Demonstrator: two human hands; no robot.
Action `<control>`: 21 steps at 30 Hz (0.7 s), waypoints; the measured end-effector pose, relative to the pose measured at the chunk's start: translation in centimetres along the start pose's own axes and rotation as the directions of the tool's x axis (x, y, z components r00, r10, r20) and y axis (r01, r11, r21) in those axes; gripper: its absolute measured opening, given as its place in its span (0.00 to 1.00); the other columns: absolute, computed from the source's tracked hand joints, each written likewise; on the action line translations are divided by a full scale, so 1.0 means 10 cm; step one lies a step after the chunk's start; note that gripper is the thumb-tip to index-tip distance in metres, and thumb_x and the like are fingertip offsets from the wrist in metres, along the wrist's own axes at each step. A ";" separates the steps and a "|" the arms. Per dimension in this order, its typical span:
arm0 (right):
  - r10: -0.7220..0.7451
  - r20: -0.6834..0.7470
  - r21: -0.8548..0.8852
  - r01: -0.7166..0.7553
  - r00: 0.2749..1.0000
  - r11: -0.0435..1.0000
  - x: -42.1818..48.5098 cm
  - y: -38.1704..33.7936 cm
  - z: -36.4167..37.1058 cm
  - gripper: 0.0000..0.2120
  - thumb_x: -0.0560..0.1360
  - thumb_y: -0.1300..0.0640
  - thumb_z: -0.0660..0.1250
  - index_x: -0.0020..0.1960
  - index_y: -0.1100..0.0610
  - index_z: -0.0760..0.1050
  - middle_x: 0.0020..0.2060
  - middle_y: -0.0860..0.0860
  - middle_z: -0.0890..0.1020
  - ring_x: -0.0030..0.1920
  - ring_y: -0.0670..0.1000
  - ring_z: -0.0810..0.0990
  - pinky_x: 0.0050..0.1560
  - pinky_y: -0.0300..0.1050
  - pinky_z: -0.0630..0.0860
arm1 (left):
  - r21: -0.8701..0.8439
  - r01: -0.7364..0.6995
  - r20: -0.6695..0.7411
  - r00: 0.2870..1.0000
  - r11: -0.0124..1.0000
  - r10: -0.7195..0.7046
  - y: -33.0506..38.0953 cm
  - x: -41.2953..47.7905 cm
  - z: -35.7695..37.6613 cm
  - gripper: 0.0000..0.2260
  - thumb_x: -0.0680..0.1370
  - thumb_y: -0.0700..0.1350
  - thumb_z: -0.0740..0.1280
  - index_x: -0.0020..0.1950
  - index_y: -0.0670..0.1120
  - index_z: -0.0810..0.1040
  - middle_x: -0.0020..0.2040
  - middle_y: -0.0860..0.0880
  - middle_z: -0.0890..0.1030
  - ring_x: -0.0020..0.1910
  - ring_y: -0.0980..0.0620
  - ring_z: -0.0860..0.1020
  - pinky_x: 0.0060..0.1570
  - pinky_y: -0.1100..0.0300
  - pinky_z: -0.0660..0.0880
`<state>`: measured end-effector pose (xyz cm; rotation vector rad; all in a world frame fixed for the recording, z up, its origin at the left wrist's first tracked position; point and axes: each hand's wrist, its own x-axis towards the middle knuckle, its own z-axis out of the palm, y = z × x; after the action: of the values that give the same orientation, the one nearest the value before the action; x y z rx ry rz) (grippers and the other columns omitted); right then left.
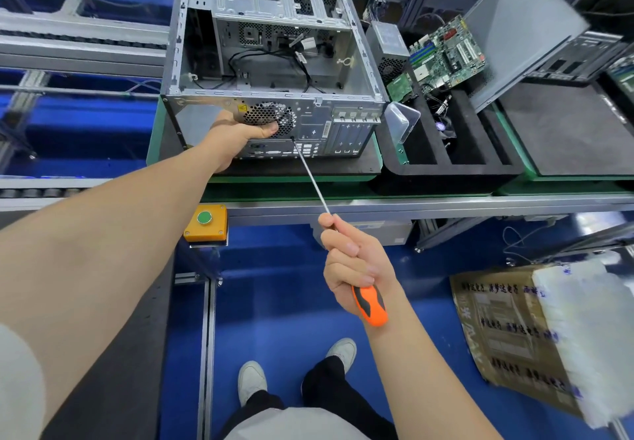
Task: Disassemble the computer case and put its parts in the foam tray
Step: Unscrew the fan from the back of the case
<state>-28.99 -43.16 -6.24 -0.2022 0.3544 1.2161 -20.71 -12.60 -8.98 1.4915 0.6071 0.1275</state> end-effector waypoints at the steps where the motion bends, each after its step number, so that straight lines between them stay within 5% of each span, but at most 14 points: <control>1: -0.050 -0.100 -0.184 0.031 0.994 0.982 -0.02 -0.04 0.04 0.13 0.89 0.56 0.55 0.54 0.62 0.74 0.28 0.53 0.71 0.17 0.47 0.61 0.15 0.39 0.66 | -0.003 -0.004 -0.002 1.000 1.000 0.004 0.00 0.00 0.01 0.42 0.52 0.60 0.84 0.60 0.47 0.73 0.58 0.49 0.83 0.63 0.49 0.79 0.70 0.49 0.68; 4: -0.298 -0.257 -0.704 0.033 0.919 0.710 -0.04 -0.07 0.14 0.08 0.85 0.57 0.61 0.52 0.59 0.75 0.29 0.51 0.71 0.18 0.47 0.61 0.17 0.39 0.62 | -0.016 -0.006 -0.012 1.000 1.000 0.006 0.00 -0.01 0.01 0.32 0.57 0.56 0.84 0.54 0.50 0.73 0.56 0.50 0.83 0.61 0.50 0.79 0.69 0.50 0.69; 6: -0.501 -0.262 -0.939 -0.098 0.825 0.330 -0.01 -0.01 0.19 0.08 0.82 0.57 0.58 0.49 0.59 0.74 0.30 0.55 0.74 0.20 0.51 0.63 0.21 0.41 0.67 | -0.023 -0.005 -0.009 1.000 1.000 0.004 0.00 -0.01 0.01 0.29 0.60 0.54 0.84 0.52 0.52 0.72 0.55 0.52 0.83 0.61 0.49 0.79 0.66 0.52 0.69; 9: -0.750 -0.119 -0.771 -0.536 0.651 -0.343 0.10 0.12 0.15 0.12 0.85 0.54 0.55 0.43 0.53 0.64 0.34 0.53 0.74 0.26 0.54 0.69 0.26 0.45 0.65 | -0.031 -0.004 -0.007 1.000 1.000 0.004 0.01 -0.01 0.00 0.26 0.64 0.52 0.84 0.52 0.52 0.72 0.55 0.51 0.83 0.60 0.51 0.79 0.62 0.54 0.68; 11: -0.814 -0.012 -0.563 -0.677 0.581 -0.474 0.18 0.22 0.02 0.14 0.87 0.52 0.54 0.43 0.51 0.61 0.35 0.50 0.72 0.31 0.52 0.68 0.29 0.48 0.60 | -0.040 -0.008 -0.002 1.000 0.999 0.008 0.01 -0.03 0.02 0.24 0.65 0.51 0.84 0.51 0.52 0.73 0.52 0.53 0.85 0.57 0.54 0.80 0.61 0.56 0.68; 15: -0.816 -0.017 -0.752 -0.545 0.577 -0.370 0.22 0.23 -0.16 0.15 0.86 0.47 0.58 0.42 0.51 0.67 0.34 0.52 0.78 0.32 0.56 0.73 0.30 0.48 0.68 | -0.033 -0.016 -0.006 1.000 0.999 0.016 0.03 -0.06 0.03 0.21 0.66 0.50 0.84 0.50 0.52 0.75 0.46 0.57 0.86 0.54 0.58 0.80 0.54 0.60 0.69; 18: -0.597 -0.213 -0.977 -0.189 0.774 0.102 0.11 0.10 -0.12 0.13 0.85 0.48 0.61 0.48 0.54 0.78 0.30 0.55 0.80 0.23 0.57 0.74 0.28 0.46 0.75 | -0.017 -0.009 0.016 1.000 1.000 0.009 0.05 -0.05 0.02 0.21 0.67 0.50 0.84 0.50 0.54 0.74 0.50 0.56 0.83 0.53 0.59 0.78 0.59 0.58 0.67; 21: -0.407 -0.239 -0.877 -0.015 0.882 0.481 0.06 0.04 -0.05 0.14 0.87 0.49 0.60 0.52 0.57 0.79 0.29 0.54 0.74 0.22 0.53 0.69 0.27 0.43 0.70 | 0.046 0.049 0.122 0.991 0.998 -0.054 0.10 -0.02 -0.07 0.22 0.64 0.49 0.84 0.51 0.54 0.77 0.48 0.60 0.82 0.53 0.62 0.75 0.59 0.61 0.67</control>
<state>-29.27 -42.69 -6.86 -1.3977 0.0366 1.0002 -20.95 -11.98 -7.93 1.5115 0.5510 -0.0182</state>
